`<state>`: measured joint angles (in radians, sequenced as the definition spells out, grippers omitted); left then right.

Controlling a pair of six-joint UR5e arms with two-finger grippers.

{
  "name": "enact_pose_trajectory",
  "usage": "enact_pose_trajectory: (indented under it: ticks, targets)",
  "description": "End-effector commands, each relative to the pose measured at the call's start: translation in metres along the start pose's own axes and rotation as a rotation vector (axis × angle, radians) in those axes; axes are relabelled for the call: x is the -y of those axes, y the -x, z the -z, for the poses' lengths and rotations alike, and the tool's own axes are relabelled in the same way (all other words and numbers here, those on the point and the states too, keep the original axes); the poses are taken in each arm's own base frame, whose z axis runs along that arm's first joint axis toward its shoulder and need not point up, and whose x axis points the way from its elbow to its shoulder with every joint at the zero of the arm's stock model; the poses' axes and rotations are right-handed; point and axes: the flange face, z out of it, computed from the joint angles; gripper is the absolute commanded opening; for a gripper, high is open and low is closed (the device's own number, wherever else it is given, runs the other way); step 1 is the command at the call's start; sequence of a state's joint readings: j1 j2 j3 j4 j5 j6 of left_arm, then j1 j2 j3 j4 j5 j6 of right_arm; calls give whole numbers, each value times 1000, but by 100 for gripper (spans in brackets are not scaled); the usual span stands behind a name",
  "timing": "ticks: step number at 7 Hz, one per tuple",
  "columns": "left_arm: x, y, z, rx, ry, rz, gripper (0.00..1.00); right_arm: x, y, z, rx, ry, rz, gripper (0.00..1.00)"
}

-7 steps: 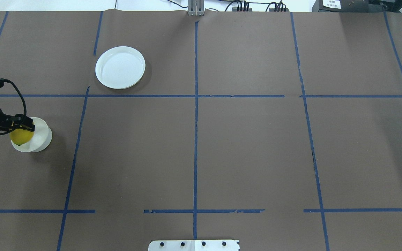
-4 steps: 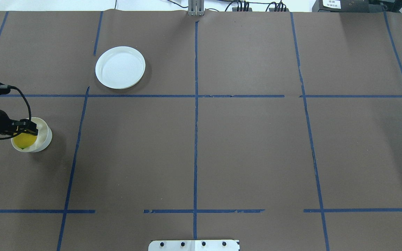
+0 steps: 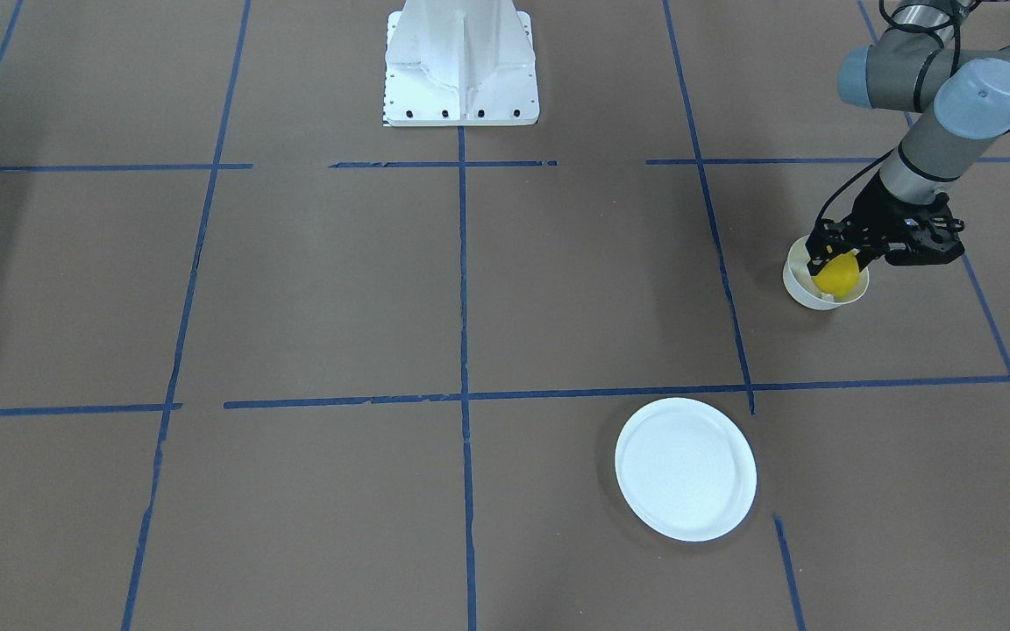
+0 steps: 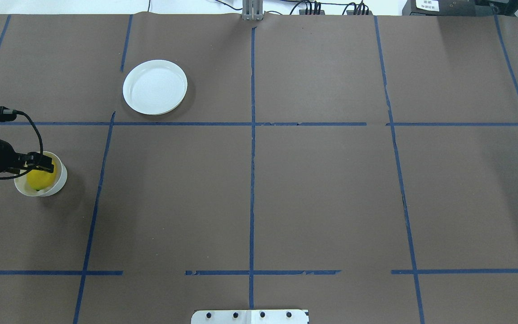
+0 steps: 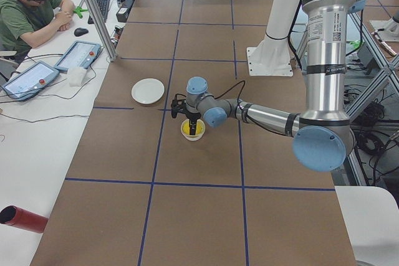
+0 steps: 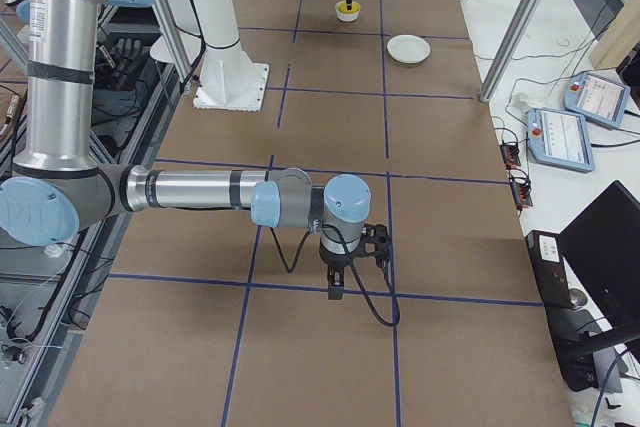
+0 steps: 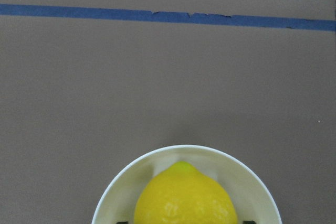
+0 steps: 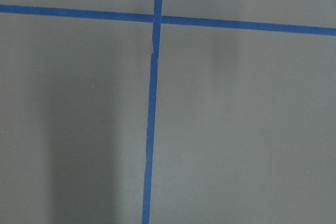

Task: Move lemon from plate to bowl
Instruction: 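Lower the lemon into the white bowl and open the left gripper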

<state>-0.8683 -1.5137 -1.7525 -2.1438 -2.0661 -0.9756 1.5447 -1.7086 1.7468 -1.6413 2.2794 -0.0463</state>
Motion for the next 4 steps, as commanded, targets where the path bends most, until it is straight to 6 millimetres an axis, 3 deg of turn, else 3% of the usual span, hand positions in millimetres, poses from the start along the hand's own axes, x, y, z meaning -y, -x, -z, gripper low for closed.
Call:
enact_pose_trajectory:
  ticks: [1,2,4]
  targets:
    - [0,-4,6,-10,0,-3,99,0,0,0,0,0,0,100]
    - [2,-5,15,-16,-10,-45,99,0,0,0,-1,0,0,100]
    - [43,48,67,76,-32,-189,99,1,0,1,0,-1,1,100]
